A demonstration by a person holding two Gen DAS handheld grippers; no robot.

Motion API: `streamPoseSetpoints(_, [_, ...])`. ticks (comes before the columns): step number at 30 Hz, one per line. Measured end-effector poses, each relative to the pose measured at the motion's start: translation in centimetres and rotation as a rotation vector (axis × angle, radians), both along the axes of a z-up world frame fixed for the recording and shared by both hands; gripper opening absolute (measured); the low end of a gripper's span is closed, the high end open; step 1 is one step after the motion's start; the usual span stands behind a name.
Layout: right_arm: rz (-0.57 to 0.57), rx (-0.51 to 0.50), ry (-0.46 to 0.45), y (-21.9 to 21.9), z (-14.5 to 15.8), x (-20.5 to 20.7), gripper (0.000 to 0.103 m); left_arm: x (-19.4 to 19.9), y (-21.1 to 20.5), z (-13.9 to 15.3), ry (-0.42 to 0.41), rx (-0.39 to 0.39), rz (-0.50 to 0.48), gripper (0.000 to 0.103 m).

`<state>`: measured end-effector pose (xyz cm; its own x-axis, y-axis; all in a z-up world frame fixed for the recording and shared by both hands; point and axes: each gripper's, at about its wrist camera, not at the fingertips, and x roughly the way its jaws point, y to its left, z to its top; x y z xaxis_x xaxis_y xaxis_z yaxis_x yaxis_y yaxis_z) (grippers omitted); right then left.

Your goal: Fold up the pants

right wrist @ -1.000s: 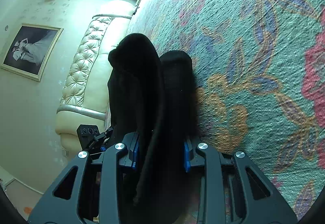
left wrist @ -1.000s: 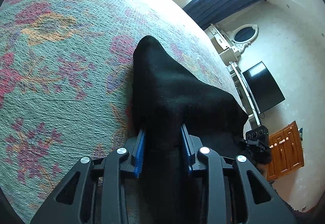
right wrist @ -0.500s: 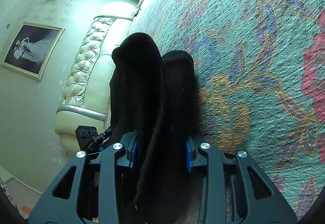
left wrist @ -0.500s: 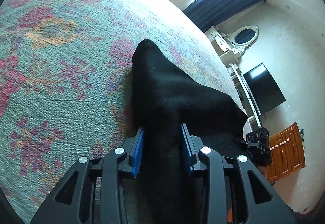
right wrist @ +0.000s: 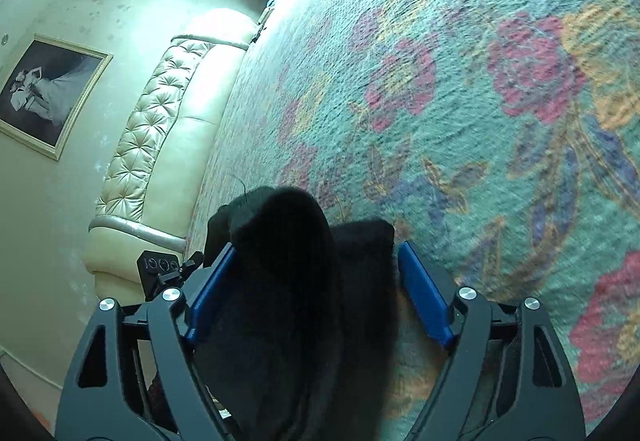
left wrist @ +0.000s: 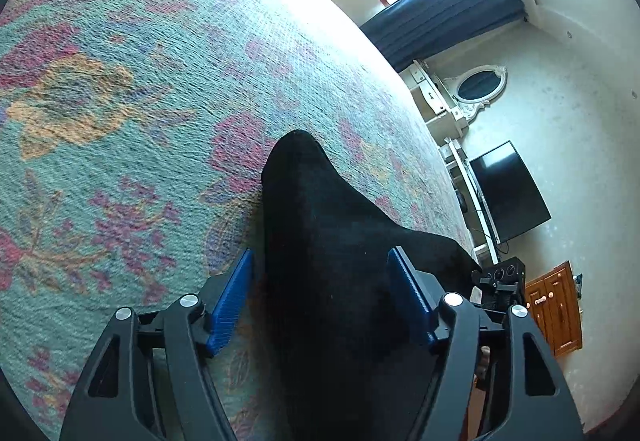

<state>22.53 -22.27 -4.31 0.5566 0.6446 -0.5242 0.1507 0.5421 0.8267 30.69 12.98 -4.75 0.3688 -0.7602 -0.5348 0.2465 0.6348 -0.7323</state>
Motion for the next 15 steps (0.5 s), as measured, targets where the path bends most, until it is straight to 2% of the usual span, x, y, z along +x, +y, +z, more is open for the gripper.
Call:
streamPoseSetpoints(3, [-0.004,0.011,0.006,0.4,-0.2,1.5,0.082,0.8,-1.3,0.1,-0.012,0.010,-0.013,0.067])
streamPoseSetpoints(4, [-0.006,0.000,0.010,0.6,-0.3,1.8,0.070,0.8,-1.8,0.1,-0.023,0.049,-0.010,0.053])
streamPoseSetpoints(5, [-0.006,-0.013,0.025,0.7,-0.7,1.9,0.049,0.8,-2.1,-0.1,-0.029,0.107,-0.002,0.046])
streamPoseSetpoints(7, [-0.019,0.011,0.042,0.5,-1.8,1.9,0.039,0.8,-2.2,-0.6,-0.037,0.118,0.004,0.042])
streamPoseSetpoints(9, [-0.027,0.041,0.029,0.0,-2.1,1.8,0.036,0.6,-2.3,-0.7,-0.049,0.130,0.006,0.042])
streamPoseSetpoints(15, [-0.028,0.039,0.021,0.0,-2.4,1.8,0.035,0.4,-2.6,-0.5,-0.065,0.148,0.006,0.041])
